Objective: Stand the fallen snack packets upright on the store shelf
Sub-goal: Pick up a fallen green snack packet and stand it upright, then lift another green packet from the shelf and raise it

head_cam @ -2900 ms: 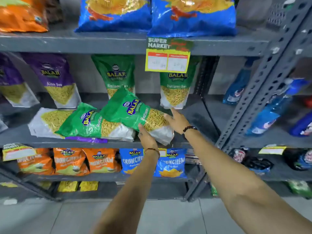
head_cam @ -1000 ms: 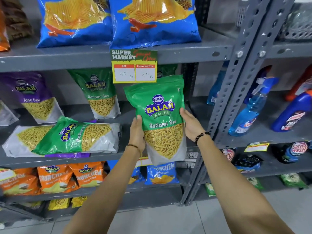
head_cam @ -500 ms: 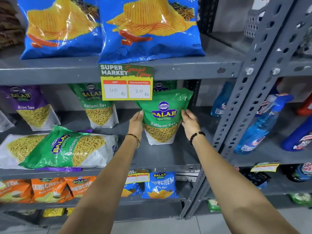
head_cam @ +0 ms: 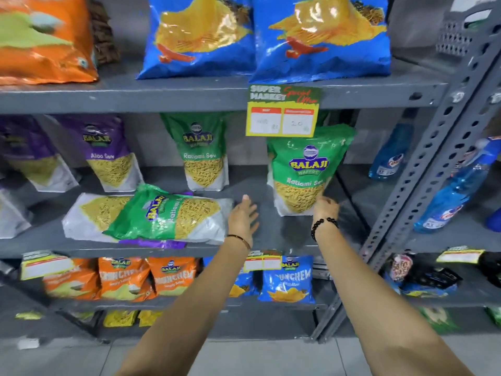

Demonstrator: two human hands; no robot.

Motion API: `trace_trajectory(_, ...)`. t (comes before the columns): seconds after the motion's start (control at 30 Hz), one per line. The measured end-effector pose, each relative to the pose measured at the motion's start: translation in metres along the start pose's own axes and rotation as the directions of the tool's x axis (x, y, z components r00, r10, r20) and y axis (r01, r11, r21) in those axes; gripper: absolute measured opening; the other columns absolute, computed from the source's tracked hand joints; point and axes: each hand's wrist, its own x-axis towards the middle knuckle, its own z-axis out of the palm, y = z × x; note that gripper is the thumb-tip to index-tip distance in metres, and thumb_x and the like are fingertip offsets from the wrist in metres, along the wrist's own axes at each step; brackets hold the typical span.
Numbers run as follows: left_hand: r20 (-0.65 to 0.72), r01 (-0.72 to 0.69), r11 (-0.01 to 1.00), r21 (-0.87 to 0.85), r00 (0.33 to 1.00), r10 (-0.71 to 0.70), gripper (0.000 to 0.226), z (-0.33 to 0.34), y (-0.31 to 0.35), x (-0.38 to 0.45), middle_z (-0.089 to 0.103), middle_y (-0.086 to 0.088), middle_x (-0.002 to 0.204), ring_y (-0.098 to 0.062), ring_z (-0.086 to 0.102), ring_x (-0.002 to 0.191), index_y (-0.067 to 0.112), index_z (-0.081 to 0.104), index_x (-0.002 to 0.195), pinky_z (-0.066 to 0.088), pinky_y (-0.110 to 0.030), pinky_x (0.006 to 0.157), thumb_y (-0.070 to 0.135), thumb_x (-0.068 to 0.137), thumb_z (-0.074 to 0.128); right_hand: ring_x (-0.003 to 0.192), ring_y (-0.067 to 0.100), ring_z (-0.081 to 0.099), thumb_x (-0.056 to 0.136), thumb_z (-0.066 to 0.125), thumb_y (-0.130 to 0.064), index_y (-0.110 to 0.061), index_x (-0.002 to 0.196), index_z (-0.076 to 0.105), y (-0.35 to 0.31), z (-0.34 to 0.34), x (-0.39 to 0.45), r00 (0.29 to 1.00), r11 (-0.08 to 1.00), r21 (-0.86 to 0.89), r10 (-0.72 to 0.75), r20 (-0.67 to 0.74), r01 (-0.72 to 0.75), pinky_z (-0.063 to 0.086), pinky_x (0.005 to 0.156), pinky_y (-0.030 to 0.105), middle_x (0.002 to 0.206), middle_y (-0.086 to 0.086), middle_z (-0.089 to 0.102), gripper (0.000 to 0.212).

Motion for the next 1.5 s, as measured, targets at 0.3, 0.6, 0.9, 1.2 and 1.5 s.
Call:
trace_trajectory(0.3,-0.013,0.193,0.962,-0.193,0.98,-0.2,0.043,-0.124,0.004,-0.046,0.056,-0.014,0.12,-0.03,0.053,0.114,0.008,0.052,0.117,0.04,-0.034,0.096,0.04,0.096,0.034,0.095,0.034,0.054,0.093,0.044,-0.023,0.004,0.079,0.059,0.028,0.079,-0.104,0.951,0.916,-0.351,-0.088,0.297,0.195,0.04,0.083,0.038,0.099,0.027,0.056,0.034)
trace_trajectory(0.6,-0.211,0.146,0.887,-0.439,0.942,-0.259,0.072,-0.146,0.023,-0.025,0.029,-0.014,0.151,-0.03,0.047,0.122,0.01,0.016,0.146,0.033,-0.038,0.107,0.055,0.092,0.031,0.137,0.03,0.035,0.094,0.043,-0.034,-0.01,0.144,0.026,0.005,0.151,-0.132,0.744,0.663,-0.524,-0.075,0.664,0.534,0.032,0.111,0.039,0.152,0.012,0.031,0.058)
trace_trajectory(0.9,-0.433,0.017,0.833,-0.554,0.848,-0.305,0.08,-0.128,0.028,0.019,0.033,-0.015,0.151,-0.031,0.038,0.135,0.008,0.025,0.144,0.029,-0.044,0.115,0.065,0.088,0.02,0.104,0.031,0.056,0.095,0.038,-0.027,-0.001,0.114,0.057,0.002,0.231,-0.094,0.597,0.4,-0.593,0.131,0.791,0.698,0.048,0.083,0.033,0.117,0.021,0.058,0.038)
trace_trajectory(1.2,-0.511,0.016,0.832,-0.555,0.782,-0.356,0.08,-0.137,0.02,0.05,0.033,-0.019,0.15,-0.035,0.04,0.133,0.001,0.025,0.142,0.032,-0.047,0.113,0.061,0.089,0.024,0.109,0.033,0.055,0.068,0.05,-0.064,-0.01,0.129,0.047,0.023,0.271,-0.04,0.549,0.231,-0.627,0.325,0.77,0.744,0.045,0.1,0.044,0.132,0.016,0.054,0.081)
trace_trajectory(1.5,-0.532,0.108,0.954,-0.278,0.81,-0.247,0.065,-0.151,0.029,0.033,0.044,-0.015,0.14,-0.033,0.043,0.127,0.001,0.037,0.136,0.035,-0.044,0.109,0.05,0.094,0.027,0.087,0.023,0.065,0.073,0.075,-0.027,-0.002,0.099,0.065,0.009,0.209,-0.064,0.7,0.711,-0.581,0.176,0.692,0.396,0.053,0.08,0.031,0.093,0.009,0.068,0.037)
